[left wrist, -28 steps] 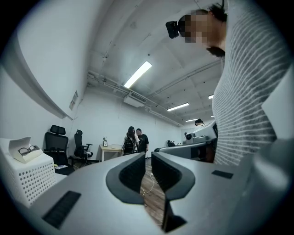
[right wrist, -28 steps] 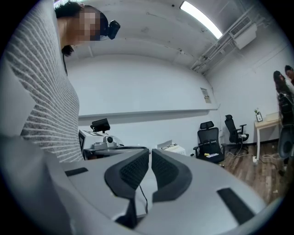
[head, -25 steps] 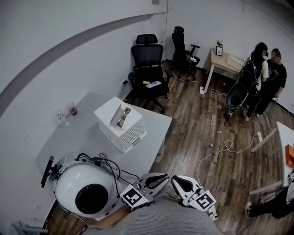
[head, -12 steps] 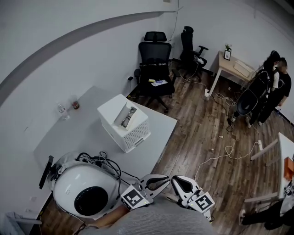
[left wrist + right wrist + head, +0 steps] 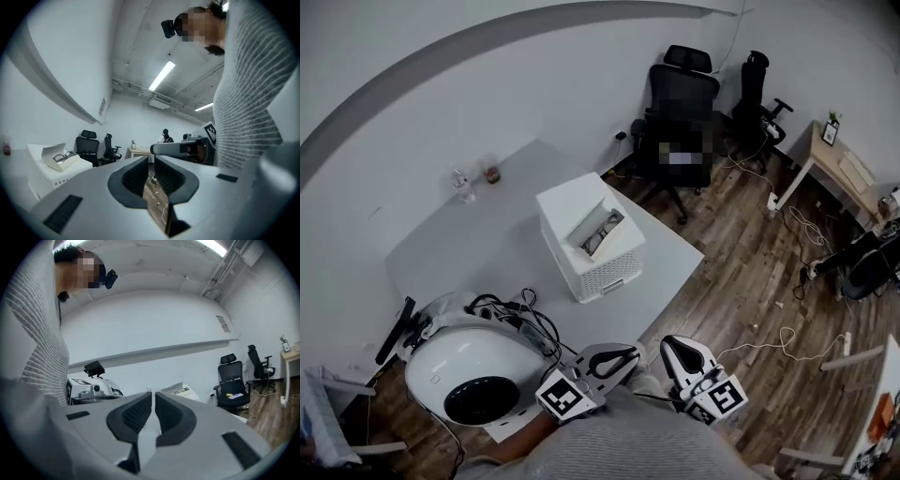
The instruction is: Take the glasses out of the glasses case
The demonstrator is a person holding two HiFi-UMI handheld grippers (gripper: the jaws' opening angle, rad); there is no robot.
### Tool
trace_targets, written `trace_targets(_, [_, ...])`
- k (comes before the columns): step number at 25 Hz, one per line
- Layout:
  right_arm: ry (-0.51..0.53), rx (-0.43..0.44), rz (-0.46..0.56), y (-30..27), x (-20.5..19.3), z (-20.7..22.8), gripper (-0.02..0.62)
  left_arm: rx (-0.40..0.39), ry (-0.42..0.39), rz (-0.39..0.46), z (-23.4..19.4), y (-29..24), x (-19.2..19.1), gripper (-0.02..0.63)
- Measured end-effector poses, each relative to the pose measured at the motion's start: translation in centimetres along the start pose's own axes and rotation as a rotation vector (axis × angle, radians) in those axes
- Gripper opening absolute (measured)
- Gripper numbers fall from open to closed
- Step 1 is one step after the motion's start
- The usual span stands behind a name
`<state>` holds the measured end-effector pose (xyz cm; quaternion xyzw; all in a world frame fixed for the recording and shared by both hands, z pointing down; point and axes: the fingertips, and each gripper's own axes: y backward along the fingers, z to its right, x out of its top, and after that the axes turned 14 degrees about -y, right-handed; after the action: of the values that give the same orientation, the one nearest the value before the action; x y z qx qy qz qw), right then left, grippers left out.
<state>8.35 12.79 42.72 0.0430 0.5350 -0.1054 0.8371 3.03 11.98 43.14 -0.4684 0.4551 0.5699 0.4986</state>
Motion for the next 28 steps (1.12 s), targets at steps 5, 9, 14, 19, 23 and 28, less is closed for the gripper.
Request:
trace_targets(5, [0.04,0.162,-0.057,-6.4,2.8,3.3,0.014,0.202,0.016,-0.006,-5.6,-1.0,-1.0,0.048])
trace_targets(9, [0.046,0.302,-0.114,-11.0,4.1,4.6,0.014,0.33,0.028,-0.011,-9.5,-2.4,-1.0,0.048])
trace_targets(14, [0.058,0.463,-0.16,-15.3,6.2,4.6,0.014,0.428,0.022,-0.017,-12.8,-4.1,-0.9,0.048])
trace_targets(19, [0.06,0.552,-0.227,-18.0,5.7,5.3,0.014,0.543,0.05,-0.015,-15.3,-4.4,-1.6,0.048])
trace_targets(23, [0.1,0.56,-0.313,-20.1,4.3,6.4,0.014,0.599,0.086,-0.003,-16.4,-3.8,-1.9,0.048])
trace_targets(28, [0.258,0.554,-0.389,-21.5,3.1,6.4,0.014,0.539,0.15,-0.003,-16.0,-2.9,-2.4,0.048])
